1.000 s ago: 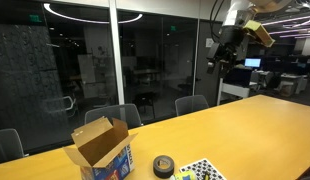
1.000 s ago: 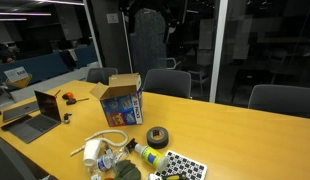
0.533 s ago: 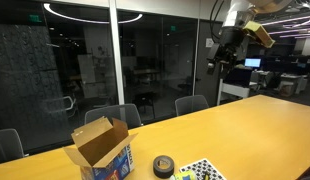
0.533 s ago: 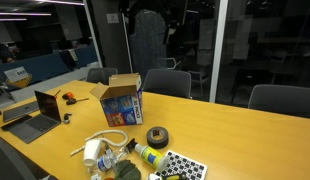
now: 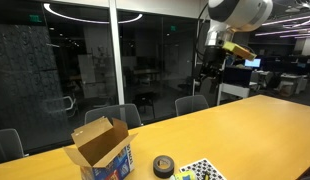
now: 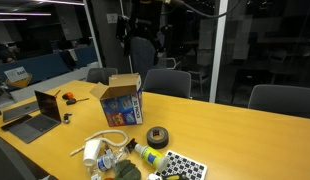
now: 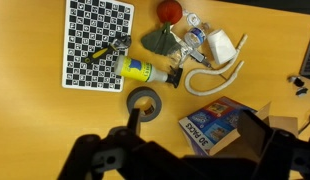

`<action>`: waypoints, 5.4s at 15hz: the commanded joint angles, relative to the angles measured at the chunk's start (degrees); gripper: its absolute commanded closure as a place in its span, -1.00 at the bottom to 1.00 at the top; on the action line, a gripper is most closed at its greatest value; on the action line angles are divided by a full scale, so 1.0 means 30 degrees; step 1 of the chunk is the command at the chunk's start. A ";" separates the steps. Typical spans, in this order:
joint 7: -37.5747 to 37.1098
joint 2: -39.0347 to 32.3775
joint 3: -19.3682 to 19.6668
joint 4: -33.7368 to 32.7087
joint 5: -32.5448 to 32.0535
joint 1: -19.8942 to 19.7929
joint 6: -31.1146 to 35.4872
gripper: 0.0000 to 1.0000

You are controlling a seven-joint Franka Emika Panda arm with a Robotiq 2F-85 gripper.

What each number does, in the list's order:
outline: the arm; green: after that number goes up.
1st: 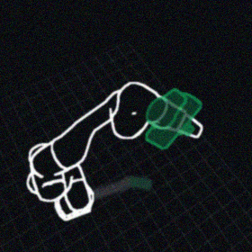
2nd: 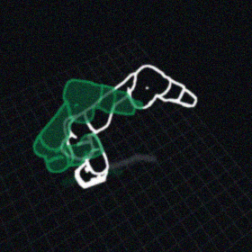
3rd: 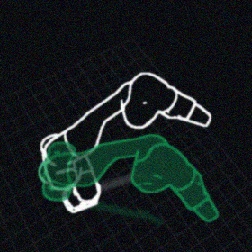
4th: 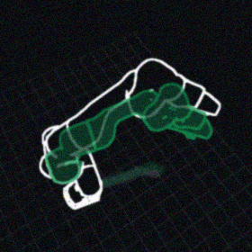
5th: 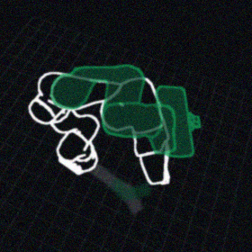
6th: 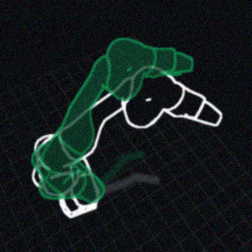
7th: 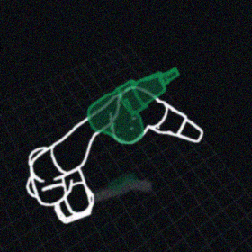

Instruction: Put the bottle in the box

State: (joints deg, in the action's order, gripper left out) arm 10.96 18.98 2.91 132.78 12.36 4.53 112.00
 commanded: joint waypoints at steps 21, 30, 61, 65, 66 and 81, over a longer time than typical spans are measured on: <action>1.0602 -1.7571 -0.7688 0.0262 -0.3253 -0.4383 1.9886 -1.00; 1.3726 -2.1411 -0.8353 -0.0341 -0.7124 -0.6737 1.9042 -1.00; 1.6459 -2.4146 -0.6066 -0.4679 -0.7990 -0.5744 1.6563 0.04; 1.5560 -2.2986 -0.5809 -0.4316 -0.7424 -0.5726 1.5383 0.04; 1.5179 -2.2388 -0.5658 -0.4076 -0.7248 -0.5670 1.5008 0.04; 0.8957 -1.2656 -0.5026 -0.4710 -0.6443 -0.2320 1.0200 0.04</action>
State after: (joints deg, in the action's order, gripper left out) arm 41.63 -25.77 -13.33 119.83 -7.40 -5.87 147.29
